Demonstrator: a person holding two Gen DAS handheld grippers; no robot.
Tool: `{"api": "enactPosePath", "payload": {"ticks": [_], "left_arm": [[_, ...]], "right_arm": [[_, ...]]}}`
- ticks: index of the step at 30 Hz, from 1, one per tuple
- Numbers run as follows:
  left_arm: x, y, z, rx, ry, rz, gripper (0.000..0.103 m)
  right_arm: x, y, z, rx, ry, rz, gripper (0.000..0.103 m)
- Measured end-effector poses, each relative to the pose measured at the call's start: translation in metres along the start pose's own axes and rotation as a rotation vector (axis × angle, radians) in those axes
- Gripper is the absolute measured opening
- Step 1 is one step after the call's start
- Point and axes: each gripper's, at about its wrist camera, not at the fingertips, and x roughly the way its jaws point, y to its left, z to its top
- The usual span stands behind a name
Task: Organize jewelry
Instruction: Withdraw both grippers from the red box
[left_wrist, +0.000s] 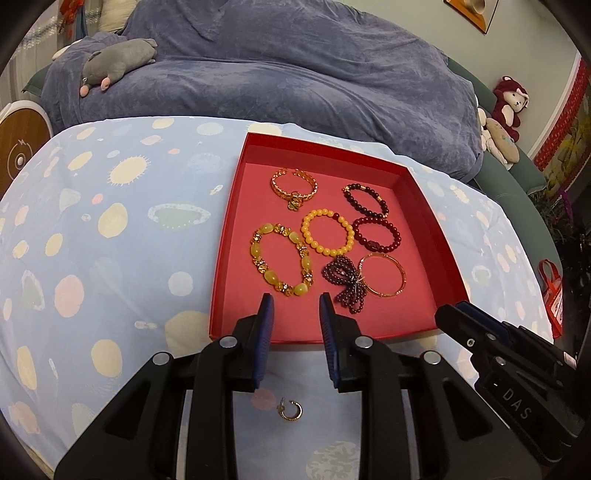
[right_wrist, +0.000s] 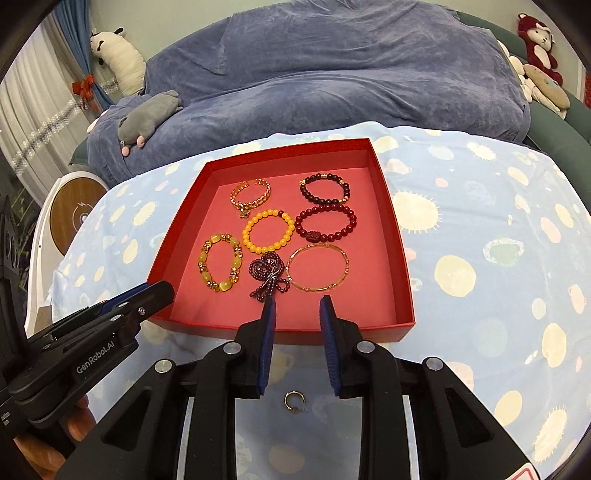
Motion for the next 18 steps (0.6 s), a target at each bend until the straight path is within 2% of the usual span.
{"api": "enactPosePath", "payload": {"ticks": [10, 14, 18], "left_arm": [[-0.012, -0.002, -0.028, 0.001, 0.025, -0.007, 0.025], [-0.012, 0.003, -0.041, -0.019, 0.045, -0.001, 0.03], [-0.01, 0.007, -0.054, -0.025, 0.062, 0.004, 0.03]], "right_arm": [[-0.012, -0.005, -0.027, 0.015, 0.023, -0.009, 0.025], [-0.012, -0.006, -0.038, 0.022, 0.041, -0.011, 0.025], [-0.01, -0.006, -0.051, 0.026, 0.063, -0.012, 0.025]]}}
